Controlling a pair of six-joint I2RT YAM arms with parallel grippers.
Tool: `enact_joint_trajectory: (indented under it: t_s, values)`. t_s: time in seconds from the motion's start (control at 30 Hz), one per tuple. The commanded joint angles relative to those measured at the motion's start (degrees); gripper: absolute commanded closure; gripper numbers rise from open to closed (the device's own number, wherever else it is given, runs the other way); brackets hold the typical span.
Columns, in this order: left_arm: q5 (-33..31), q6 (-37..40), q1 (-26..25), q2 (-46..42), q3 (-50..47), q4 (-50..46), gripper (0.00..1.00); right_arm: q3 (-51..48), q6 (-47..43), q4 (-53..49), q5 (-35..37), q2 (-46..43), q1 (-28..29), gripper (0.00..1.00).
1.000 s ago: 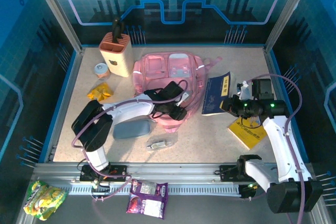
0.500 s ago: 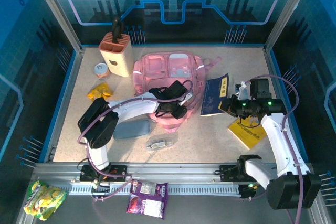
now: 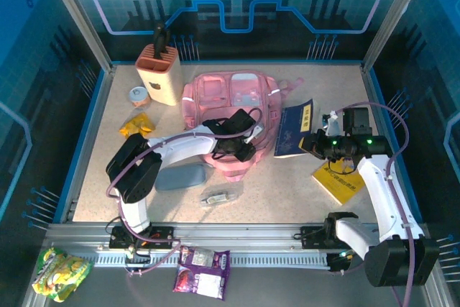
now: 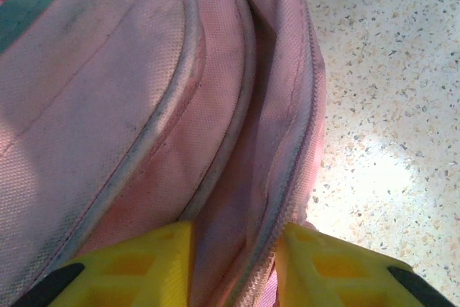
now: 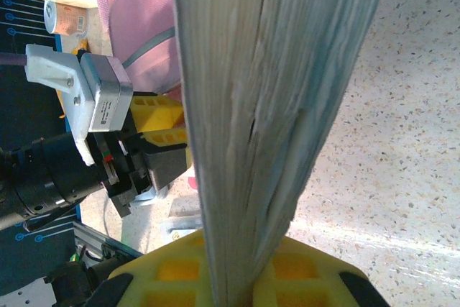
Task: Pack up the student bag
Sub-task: Open the student bag at the center of the table.
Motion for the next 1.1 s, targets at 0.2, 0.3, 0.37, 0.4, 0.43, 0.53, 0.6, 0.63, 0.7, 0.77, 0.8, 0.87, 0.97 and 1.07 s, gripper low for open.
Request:
enact_joint_trajectory:
  t_s: [0.2, 0.3, 0.37, 0.4, 0.43, 0.53, 0.6, 0.63, 0.7, 0.77, 0.8, 0.87, 0.97, 1.07]
  values:
    - [2.35, -0.39, 1.96, 0.85, 2.60, -3.28, 0.71, -0.49, -0.78, 1.46, -1.93, -0.43, -1.16, 1.00]
    - [4.14, -0.64, 2.67, 1.15, 2.75, -2.94, 0.76, -0.85, -0.80, 1.86, -1.93, -0.35, -1.18, 1.00]
    - [4.61, -0.74, 2.63, 1.59, 3.21, -3.14, 0.81, -0.98, -0.80, 1.90, -1.93, -0.17, -1.26, 1.00]
    - [4.83, -0.65, 2.65, 1.79, 3.28, -3.16, 0.83, -1.09, -0.80, 1.98, -2.01, -0.08, -1.30, 1.00]
    - [5.08, -0.50, 2.67, 1.94, 3.30, -3.16, 0.84, -1.11, -0.80, 1.95, -2.05, 0.00, -1.30, 1.00]
    - [6.36, -0.13, 2.61, 1.82, 3.10, -2.83, 0.95, -0.86, -1.23, 1.56, -1.80, -0.06, -1.38, 1.00]
    - [6.84, -0.03, 2.59, 1.38, 3.29, -2.89, 1.00, -0.72, -1.41, 1.13, -1.43, -0.17, -1.53, 1.00]
    - [6.76, -0.17, 2.57, 0.92, 3.41, -2.85, 1.00, -0.68, -1.37, 0.92, -1.69, -0.30, -1.60, 1.00]
    - [6.24, -0.75, 2.59, -0.32, 3.84, -2.56, 1.00, -0.76, -1.50, 0.39, -2.01, -0.71, -1.61, 1.00]
    - [5.58, -1.41, 2.46, -1.91, 4.74, -2.57, 1.00, -0.94, -1.67, -0.46, -1.91, -1.42, -1.64, 1.00]
    - [5.08, -1.64, 2.28, -2.89, 5.23, -2.52, 1.00, -0.93, -1.85, -1.00, -1.74, -1.80, -1.66, 1.00]
    - [3.18, -1.63, 1.69, -4.85, 6.28, -2.63, 1.00, -0.92, -2.29, -2.53, -0.79, -2.55, -1.61, 1.00]
    - [0.18, -0.50, 0.75, -7.28, 8.10, -2.73, 1.00, -2.04, -2.55, -3.65, -1.17, -4.03, -1.64, 1.00]
    - [-0.92, 1.50, 0.46, -9.44, 9.30, -2.43, 1.00, -3.83, -2.65, -4.94, -1.96, -4.71, -1.59, 1.00]
